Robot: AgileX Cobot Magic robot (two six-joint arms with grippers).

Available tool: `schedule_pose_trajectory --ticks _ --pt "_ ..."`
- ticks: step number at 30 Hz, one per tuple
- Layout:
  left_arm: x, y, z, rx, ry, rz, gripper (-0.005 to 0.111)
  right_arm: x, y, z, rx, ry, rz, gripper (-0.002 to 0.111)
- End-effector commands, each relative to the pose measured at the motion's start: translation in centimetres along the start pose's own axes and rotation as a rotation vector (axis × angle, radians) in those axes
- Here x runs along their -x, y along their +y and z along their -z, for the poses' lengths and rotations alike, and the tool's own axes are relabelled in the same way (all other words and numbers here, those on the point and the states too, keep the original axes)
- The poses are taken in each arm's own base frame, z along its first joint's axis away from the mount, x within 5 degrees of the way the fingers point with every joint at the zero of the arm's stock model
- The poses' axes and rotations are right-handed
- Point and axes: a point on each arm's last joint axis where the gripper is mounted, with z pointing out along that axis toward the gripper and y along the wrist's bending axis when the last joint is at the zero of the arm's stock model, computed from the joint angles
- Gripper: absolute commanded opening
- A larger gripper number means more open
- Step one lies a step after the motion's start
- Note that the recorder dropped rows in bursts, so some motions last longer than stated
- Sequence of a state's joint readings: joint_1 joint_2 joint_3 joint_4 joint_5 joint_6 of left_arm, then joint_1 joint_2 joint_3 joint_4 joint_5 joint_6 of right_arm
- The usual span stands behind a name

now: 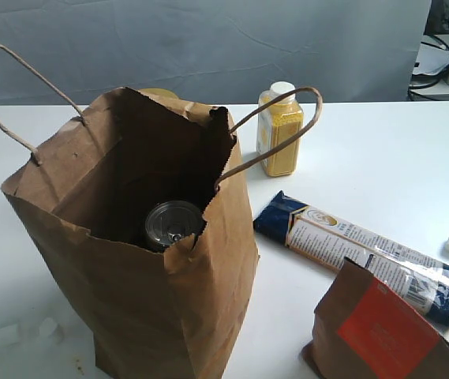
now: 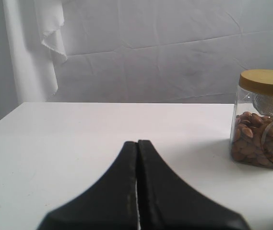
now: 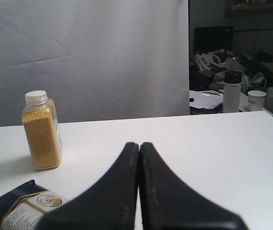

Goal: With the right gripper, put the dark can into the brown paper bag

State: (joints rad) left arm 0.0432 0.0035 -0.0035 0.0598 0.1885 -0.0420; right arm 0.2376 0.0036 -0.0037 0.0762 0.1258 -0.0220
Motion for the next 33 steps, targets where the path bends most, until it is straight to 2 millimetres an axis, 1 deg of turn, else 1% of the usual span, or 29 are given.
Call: schedule_pose_trajectory --ticks 1,33 --pt "-0.04 -0.03 0.00 -0.006 -0.007 0.000 0.000 -0.12 -0.04 0.01 -0.006 0.002 0.003 0.000" --pt "-0.04 -0.03 0.00 -0.006 -0.007 0.000 0.000 -0.12 -0.03 0.01 -0.005 0.002 -0.010 0.000"
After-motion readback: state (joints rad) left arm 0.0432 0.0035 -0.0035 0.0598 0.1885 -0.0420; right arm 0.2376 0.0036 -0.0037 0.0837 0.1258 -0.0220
